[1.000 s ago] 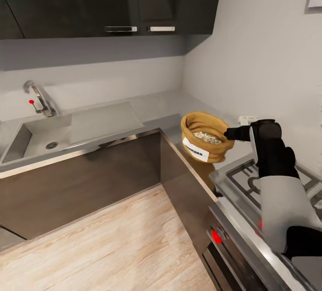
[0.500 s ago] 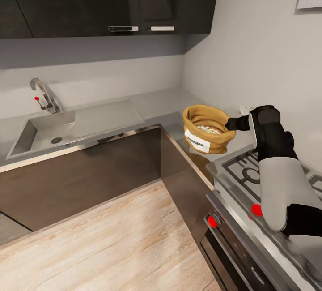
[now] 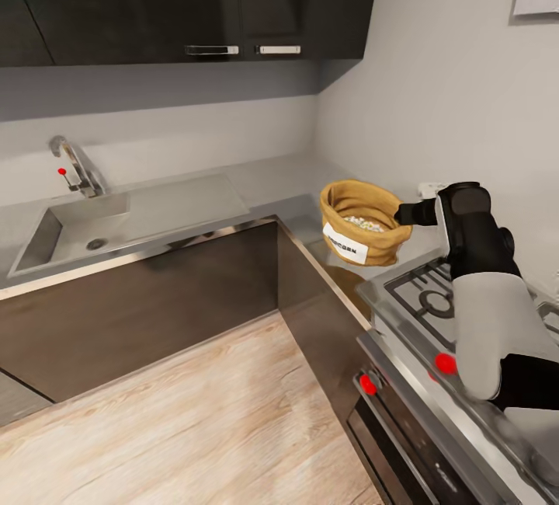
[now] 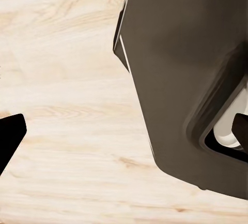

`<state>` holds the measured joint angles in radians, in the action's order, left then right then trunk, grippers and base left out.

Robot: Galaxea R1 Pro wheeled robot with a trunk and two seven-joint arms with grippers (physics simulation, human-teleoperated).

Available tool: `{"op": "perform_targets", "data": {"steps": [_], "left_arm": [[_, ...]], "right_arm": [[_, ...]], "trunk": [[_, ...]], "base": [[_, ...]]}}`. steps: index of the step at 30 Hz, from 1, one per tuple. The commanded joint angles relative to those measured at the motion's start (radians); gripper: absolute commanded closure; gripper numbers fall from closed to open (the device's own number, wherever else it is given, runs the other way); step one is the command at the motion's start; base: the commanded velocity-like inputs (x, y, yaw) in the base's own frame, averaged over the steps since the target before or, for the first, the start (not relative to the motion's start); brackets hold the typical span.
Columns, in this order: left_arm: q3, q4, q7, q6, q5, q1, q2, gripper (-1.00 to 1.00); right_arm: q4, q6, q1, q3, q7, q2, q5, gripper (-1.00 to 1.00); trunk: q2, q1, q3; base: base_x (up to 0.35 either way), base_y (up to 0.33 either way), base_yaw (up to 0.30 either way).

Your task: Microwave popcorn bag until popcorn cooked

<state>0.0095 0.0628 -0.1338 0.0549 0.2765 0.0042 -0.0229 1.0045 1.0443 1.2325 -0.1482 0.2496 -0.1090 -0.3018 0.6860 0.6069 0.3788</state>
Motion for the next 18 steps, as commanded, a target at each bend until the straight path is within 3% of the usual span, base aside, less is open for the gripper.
{"op": "perform_targets", "data": {"steps": [1, 6, 10, 18], "left_arm": [[0.0, 0.002, -0.003, 0.002, 0.004, 0.0, 0.0, -1.0], [0.001, 0.002, -0.003, 0.002, 0.004, 0.0, -0.001, -1.0], [0.002, 0.002, -0.004, 0.001, 0.004, 0.0, 0.0, -1.0], [0.003, 0.002, -0.004, 0.0, 0.005, 0.0, -0.002, -1.0]], "right_arm": [[0.001, 0.003, 0.001, 0.0, 0.009, 0.0, -0.011, 1.0], [0.002, 0.003, 0.001, 0.0, 0.008, 0.001, -0.01, 1.0], [0.002, 0.003, 0.001, -0.001, 0.008, 0.001, -0.01, 1.0], [0.002, 0.003, 0.001, -0.004, 0.008, 0.002, -0.01, 1.0]], "trunk": [[0.001, 0.0, 0.001], [0.001, 0.0, 0.0], [0.001, 0.0, 0.0], [0.001, 0.0, 0.0]], "base": [[0.0, 0.0, -0.192], [-0.008, 0.016, -0.247], [-0.113, 0.224, -0.261], [-0.139, 0.289, -0.038]]}}
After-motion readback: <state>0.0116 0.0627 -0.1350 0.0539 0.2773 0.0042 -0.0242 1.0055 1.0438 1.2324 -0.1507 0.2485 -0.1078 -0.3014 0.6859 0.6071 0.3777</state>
